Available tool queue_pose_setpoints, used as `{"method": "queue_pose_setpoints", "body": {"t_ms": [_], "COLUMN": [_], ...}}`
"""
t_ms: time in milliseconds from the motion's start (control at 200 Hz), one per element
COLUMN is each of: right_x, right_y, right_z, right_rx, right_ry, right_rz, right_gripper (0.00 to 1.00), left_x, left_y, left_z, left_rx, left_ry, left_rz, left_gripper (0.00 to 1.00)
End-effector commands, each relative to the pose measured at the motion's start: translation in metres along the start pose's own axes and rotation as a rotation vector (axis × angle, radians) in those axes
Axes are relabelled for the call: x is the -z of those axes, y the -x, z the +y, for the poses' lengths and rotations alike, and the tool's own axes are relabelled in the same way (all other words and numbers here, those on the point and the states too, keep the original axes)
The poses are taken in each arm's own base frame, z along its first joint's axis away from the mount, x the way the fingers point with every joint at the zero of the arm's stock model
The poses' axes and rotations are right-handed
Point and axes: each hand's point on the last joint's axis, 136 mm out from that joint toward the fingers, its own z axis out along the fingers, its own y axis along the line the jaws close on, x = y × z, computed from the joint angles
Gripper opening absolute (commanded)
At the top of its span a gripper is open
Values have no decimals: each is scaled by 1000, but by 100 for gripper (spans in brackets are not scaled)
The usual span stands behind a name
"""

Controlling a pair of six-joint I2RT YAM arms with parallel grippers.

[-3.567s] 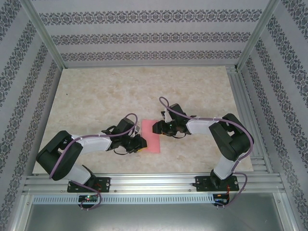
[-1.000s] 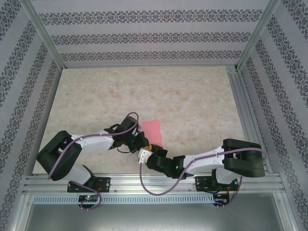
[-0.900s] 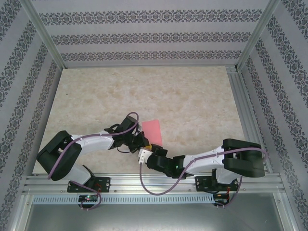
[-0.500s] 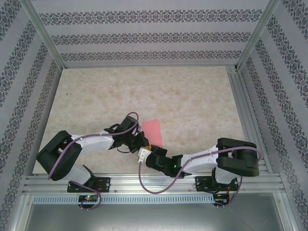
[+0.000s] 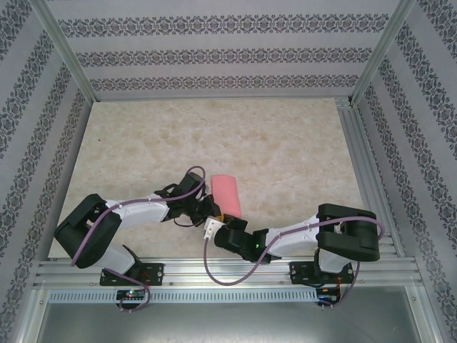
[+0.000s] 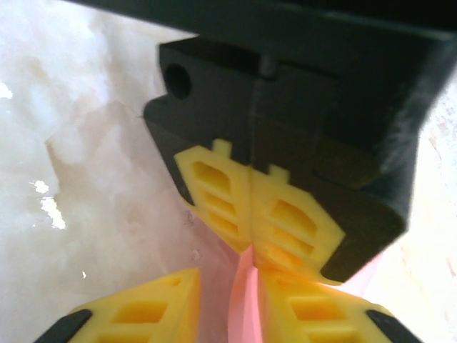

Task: Fold a paper plane with a square sheet of paper (fold left side to right side)
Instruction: Third fold the triangle at the center of the table.

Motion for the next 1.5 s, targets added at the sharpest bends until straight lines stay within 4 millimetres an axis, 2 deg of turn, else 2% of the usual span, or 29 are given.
{"method": "queue_pose_setpoints", "body": {"t_ms": [0,100,170,360,535,694,794,894,1039,1189,1329,1494], "right_x": [-3,-2,-2,1,6,7,7,7,7,6,6,6], "right_y": [17,14,10,1,-6,-11,-11,-11,-12,-14,-13,-14], "right_z": [-22,-22,-20,-17,-16,-12,-10,-10,-10,-10,-9,-9], "right_rx": [-78,-74,-69,-78,-87,-82,-81,-82,-83,-79,-84,-89], "right_ry": [-80,-81,-73,-51,-35,-18,-11,-10,-18,-20,-17,-11], "right_rz": [-29,-20,-12,4,12,23,24,25,30,35,36,40], "right_gripper": [17,5,0,0,0,1,2,3,3,4,4,7], "left_x": [3,4,6,17,40,63,72,74,62,42,11,-18], "left_y": [-11,-12,-11,-9,2,18,32,45,62,79,87,96], "left_z": [-10,-12,-13,-19,-10,-4,-13,-31,-65,-84,-84,-68], "left_rx": [-22,-31,-36,-66,-67,-52,-68,-119,-180,-223,-239,-229], "left_ry": [-23,-27,-26,-25,0,-9,-37,-62,-127,-137,-106,-49], "left_rz": [49,48,46,25,-26,-79,-102,-108,-77,-45,14,46], "left_gripper": [0,3,11,34,57,66,65,56,37,29,23,19]}}
